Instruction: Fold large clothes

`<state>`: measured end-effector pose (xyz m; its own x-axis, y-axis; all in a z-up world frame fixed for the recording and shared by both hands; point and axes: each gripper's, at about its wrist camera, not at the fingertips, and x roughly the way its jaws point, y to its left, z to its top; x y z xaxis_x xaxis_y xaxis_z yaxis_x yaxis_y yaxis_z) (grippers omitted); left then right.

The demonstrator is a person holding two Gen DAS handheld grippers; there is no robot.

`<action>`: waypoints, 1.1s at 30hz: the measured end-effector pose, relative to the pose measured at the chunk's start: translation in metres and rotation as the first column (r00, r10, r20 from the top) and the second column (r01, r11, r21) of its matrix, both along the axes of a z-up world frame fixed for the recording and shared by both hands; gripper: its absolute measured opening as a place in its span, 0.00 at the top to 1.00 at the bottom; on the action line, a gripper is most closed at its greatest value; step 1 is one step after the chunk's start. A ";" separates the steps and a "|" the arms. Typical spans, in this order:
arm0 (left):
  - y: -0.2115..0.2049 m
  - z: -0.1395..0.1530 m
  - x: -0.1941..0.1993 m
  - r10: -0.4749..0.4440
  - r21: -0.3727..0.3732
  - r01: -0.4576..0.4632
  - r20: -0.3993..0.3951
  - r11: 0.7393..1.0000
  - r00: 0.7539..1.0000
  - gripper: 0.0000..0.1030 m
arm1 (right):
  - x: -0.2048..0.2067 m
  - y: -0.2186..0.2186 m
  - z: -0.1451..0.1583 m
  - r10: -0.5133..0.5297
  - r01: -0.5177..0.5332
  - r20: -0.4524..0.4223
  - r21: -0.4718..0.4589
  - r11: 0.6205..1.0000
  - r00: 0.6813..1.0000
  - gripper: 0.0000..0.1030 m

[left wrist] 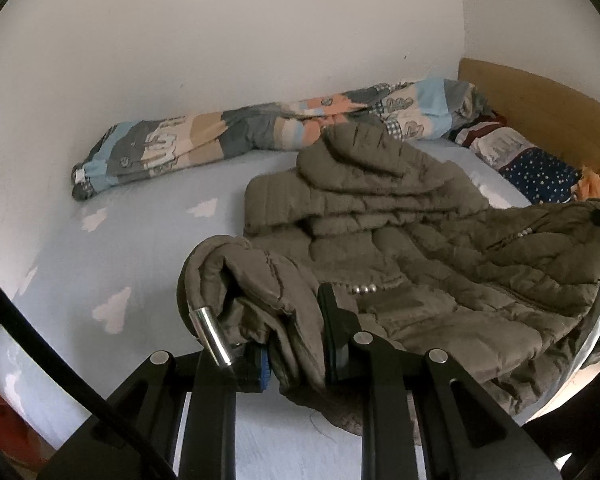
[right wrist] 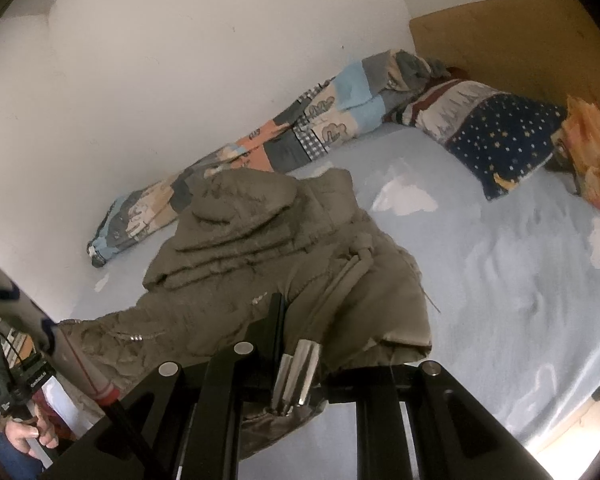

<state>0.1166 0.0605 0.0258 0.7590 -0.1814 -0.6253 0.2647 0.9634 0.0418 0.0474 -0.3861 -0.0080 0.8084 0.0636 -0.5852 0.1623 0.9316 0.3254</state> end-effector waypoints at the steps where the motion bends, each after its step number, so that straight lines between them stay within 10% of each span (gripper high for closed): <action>1: 0.000 0.005 0.004 -0.002 -0.002 0.002 0.005 1.000 1.000 0.81 | 0.004 -0.001 0.006 0.004 -0.004 0.008 -0.001 1.000 1.000 0.86; 21: -0.029 0.090 0.188 0.003 -0.108 0.000 0.030 0.994 1.000 0.76 | 0.167 -0.028 0.090 0.024 -0.022 0.080 -0.027 0.999 0.996 0.86; 33: -0.020 0.071 0.327 0.004 -0.256 -0.035 -0.120 0.966 0.993 0.65 | 0.333 -0.043 0.052 -0.048 0.048 0.000 -0.057 0.997 0.999 0.86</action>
